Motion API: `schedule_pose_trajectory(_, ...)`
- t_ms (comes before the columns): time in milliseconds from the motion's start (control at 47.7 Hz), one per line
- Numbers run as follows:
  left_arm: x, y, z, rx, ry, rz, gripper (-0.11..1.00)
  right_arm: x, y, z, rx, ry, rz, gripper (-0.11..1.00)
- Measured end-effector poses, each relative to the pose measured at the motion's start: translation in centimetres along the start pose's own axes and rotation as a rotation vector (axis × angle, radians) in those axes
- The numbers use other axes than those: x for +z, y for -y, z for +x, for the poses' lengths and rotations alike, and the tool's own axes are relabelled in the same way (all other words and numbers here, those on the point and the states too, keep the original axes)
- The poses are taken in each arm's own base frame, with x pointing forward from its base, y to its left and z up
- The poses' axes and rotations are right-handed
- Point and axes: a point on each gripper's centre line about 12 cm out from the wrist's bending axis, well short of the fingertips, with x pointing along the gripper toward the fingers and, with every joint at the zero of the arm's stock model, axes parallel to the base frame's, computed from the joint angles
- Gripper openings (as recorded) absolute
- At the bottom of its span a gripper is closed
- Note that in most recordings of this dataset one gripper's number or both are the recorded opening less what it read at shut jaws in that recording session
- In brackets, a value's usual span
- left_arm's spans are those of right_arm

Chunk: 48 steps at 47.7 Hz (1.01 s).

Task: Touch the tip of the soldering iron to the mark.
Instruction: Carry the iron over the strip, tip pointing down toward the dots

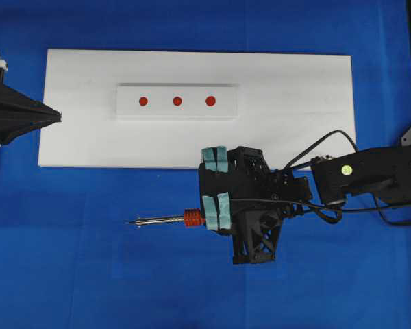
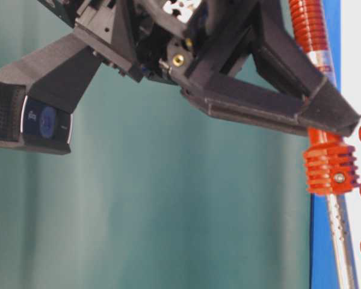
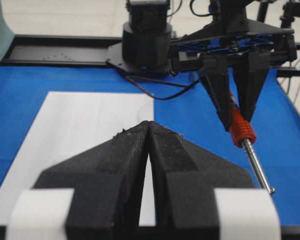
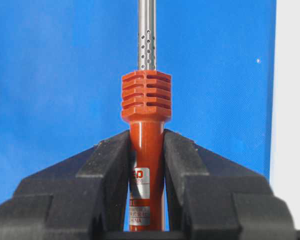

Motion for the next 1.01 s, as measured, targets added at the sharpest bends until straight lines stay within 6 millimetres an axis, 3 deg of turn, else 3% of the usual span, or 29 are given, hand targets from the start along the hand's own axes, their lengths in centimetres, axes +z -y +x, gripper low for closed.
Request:
schedule_pose_trajectory(168,0.0,0.0,0.0,0.000,0.000,0.000,0.02,0.4,1.1,0.0,-0.025,0.006,-0.012,0.06)
schedule_pose_trajectory(671,0.0,0.0,0.0,0.000,-0.002,0.000,0.02,2.8,12.0,-2.0,-0.246,0.024,-0.042,0.06)
schedule_pose_trajectory(1007,0.0,0.0,0.0,0.000,0.000,0.000,0.02,3.3,16.5,-3.2,-0.325,0.016,-0.087,0.06)
